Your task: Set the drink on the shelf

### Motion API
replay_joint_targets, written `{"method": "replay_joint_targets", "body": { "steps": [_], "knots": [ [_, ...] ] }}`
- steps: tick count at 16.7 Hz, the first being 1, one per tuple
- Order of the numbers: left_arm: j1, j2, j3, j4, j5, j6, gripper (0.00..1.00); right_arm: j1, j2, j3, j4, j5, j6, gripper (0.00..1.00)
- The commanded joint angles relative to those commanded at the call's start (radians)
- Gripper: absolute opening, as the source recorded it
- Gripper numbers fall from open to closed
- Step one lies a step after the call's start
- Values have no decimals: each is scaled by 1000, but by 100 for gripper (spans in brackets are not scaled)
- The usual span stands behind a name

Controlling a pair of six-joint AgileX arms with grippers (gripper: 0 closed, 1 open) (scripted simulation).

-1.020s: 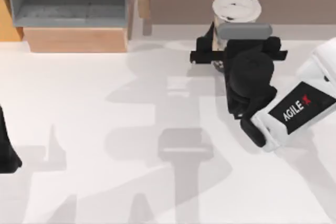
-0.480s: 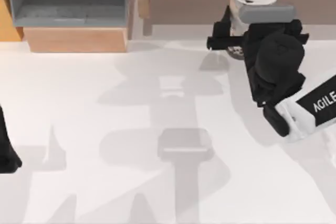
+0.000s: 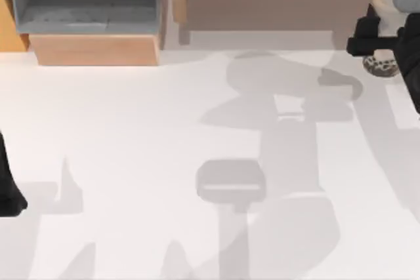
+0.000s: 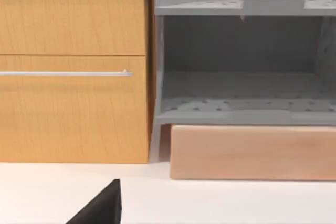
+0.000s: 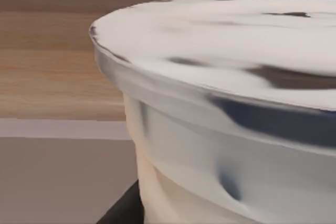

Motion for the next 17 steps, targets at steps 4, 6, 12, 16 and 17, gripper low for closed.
{"method": "replay_joint_targets", "body": {
  "steps": [4,6,12,16,17],
  "knots": [
    [0,0,0,0,0,0,100,-177,-106,-4,-130,-140,-2,0],
    [0,0,0,0,0,0,100,-261,-148,29,-190,-210,-3,0],
    [0,0,0,0,0,0,100,-452,-181,243,-337,-398,-1,0],
    [0,0,0,0,0,0,100,-506,-118,402,-404,-489,6,0],
    [0,0,0,0,0,0,100,-512,-101,433,-415,-504,8,0]
  ]
}}
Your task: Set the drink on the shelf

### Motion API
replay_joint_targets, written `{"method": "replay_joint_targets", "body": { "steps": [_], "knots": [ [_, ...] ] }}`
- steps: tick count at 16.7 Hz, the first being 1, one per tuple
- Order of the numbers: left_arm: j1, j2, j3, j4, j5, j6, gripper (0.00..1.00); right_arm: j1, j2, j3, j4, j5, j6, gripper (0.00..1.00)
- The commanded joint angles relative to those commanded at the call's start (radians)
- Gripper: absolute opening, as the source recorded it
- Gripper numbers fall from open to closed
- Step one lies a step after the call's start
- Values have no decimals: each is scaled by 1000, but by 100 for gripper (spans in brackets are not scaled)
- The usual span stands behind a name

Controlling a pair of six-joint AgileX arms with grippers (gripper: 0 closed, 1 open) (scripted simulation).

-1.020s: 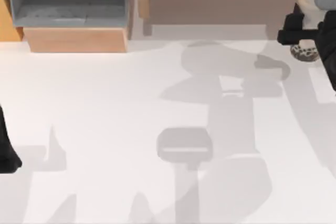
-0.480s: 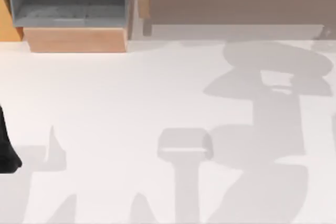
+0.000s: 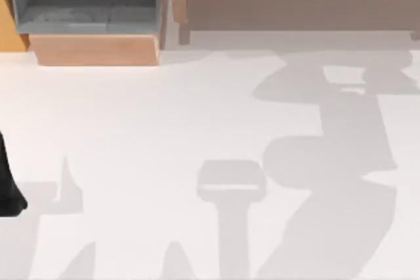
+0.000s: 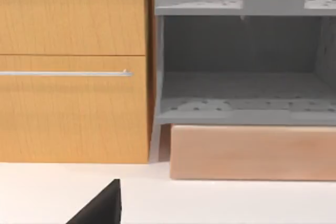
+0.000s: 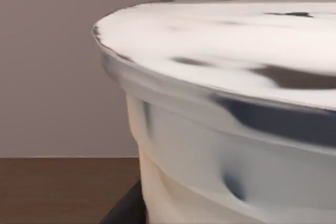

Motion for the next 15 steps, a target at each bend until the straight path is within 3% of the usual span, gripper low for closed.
{"method": "replay_joint_targets", "body": {
  "steps": [15],
  "knots": [
    [0,0,0,0,0,0,100,11,147,145,20,-1,1,0]
  ]
}}
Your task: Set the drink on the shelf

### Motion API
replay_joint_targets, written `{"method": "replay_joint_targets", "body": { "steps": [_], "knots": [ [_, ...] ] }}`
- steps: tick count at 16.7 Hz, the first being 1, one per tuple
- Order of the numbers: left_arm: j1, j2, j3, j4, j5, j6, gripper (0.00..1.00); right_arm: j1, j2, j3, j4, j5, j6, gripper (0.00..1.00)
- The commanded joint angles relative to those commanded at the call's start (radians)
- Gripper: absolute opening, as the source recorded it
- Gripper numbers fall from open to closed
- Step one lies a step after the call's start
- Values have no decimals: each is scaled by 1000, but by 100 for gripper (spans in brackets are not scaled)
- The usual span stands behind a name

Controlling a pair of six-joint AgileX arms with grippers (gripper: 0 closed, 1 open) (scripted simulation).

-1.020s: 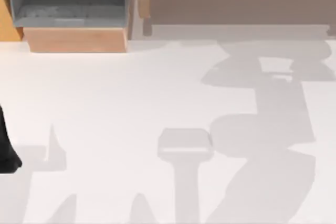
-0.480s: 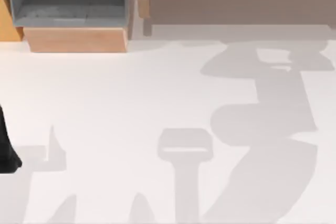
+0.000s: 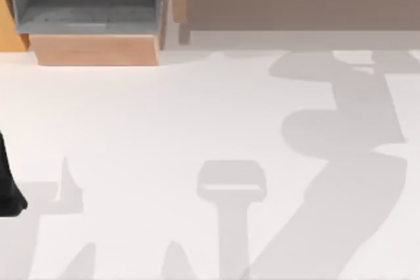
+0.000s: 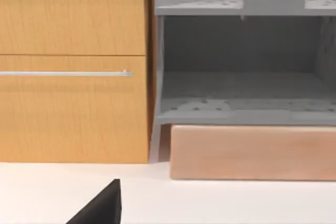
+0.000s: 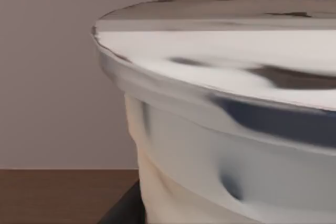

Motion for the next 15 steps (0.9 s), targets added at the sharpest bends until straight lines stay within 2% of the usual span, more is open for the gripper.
{"method": "replay_joint_targets", "body": {
  "steps": [7,15],
  "knots": [
    [0,0,0,0,0,0,100,9,58,38,12,8,1,0],
    [0,0,0,0,0,0,100,9,58,38,12,8,1,60]
  ]
}}
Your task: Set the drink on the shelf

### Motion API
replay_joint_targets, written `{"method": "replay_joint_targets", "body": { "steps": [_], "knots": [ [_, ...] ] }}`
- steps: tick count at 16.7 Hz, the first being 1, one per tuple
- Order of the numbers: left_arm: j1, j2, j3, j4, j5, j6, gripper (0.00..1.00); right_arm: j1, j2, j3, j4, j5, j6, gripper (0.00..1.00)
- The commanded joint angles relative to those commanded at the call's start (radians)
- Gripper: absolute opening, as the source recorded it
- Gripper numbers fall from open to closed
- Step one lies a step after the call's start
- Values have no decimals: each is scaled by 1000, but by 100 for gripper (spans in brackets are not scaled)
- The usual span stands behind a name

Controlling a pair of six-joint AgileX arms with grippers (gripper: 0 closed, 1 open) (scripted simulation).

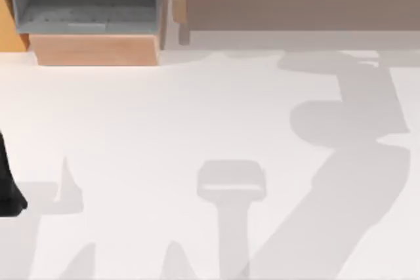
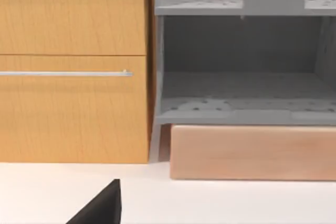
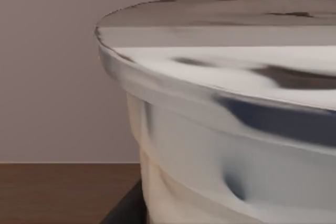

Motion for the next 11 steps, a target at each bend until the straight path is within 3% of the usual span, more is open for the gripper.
{"method": "replay_joint_targets", "body": {
  "steps": [5,11],
  "knots": [
    [0,0,0,0,0,0,100,0,0,0,0,0,0,98],
    [0,0,0,0,0,0,100,0,0,0,0,0,0,100]
  ]
}}
